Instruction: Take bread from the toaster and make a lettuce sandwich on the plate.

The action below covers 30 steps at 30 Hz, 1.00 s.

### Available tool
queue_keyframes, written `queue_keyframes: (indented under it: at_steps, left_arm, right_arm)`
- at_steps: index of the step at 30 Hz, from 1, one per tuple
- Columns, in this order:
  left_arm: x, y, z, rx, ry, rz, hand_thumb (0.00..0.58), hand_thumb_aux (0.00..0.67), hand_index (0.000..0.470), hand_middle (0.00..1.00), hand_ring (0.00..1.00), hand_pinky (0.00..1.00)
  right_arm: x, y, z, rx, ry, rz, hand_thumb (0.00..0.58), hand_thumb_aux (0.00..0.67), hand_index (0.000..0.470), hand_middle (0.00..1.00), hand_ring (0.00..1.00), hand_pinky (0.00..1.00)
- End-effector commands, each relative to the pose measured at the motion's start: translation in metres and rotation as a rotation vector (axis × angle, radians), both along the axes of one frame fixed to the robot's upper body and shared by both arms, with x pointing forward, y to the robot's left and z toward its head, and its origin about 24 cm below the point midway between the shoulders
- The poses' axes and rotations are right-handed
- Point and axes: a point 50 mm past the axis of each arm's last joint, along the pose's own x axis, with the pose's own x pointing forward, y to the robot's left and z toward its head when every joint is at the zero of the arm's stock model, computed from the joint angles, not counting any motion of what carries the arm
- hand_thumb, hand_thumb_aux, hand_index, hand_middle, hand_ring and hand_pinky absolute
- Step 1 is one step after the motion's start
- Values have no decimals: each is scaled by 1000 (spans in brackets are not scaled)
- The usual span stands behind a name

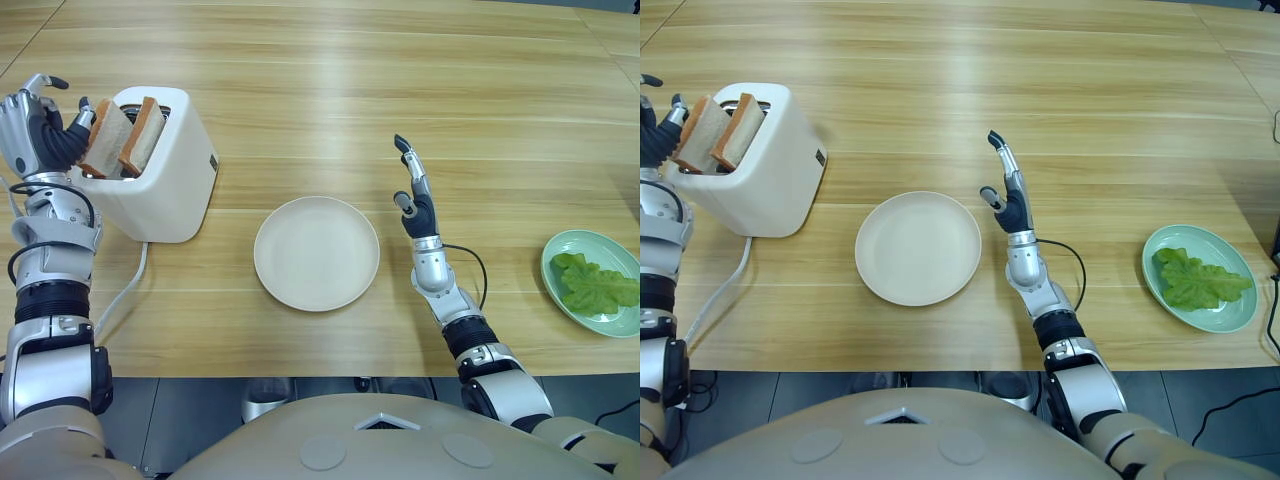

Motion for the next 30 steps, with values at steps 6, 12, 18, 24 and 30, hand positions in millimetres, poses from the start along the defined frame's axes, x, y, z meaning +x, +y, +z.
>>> queue_keyframes:
  at_steps: [6, 12, 18, 24, 30]
  left_arm:
    - [-8, 5, 0, 20, -21, 16, 580, 670, 460, 1000, 1000, 1000]
    - [-34, 19, 9, 151, -44, 111, 0, 0, 0, 0, 0, 0]
    - [-62, 36, -7, 218, 116, 187, 0, 0, 0, 0, 0, 0]
    - [-63, 29, -42, 210, 330, 127, 0, 0, 0, 0, 0, 0]
    - [-49, 25, -49, 195, 418, 83, 0, 0, 0, 0, 0, 0]
  right_arm:
    - [3, -4, -2, 2, 19, -30, 0, 0, 0, 0, 0, 0]
    - [1, -5, -5, -10, 26, -23, 0, 0, 0, 0, 0, 0]
    - [-2, -8, -6, -17, 29, -22, 0, 0, 0, 0, 0, 0]
    - [-3, -12, -7, -23, 34, -26, 0, 0, 0, 0, 0, 0]
    - [-3, -13, -8, -27, 38, -27, 0, 0, 0, 0, 0, 0]
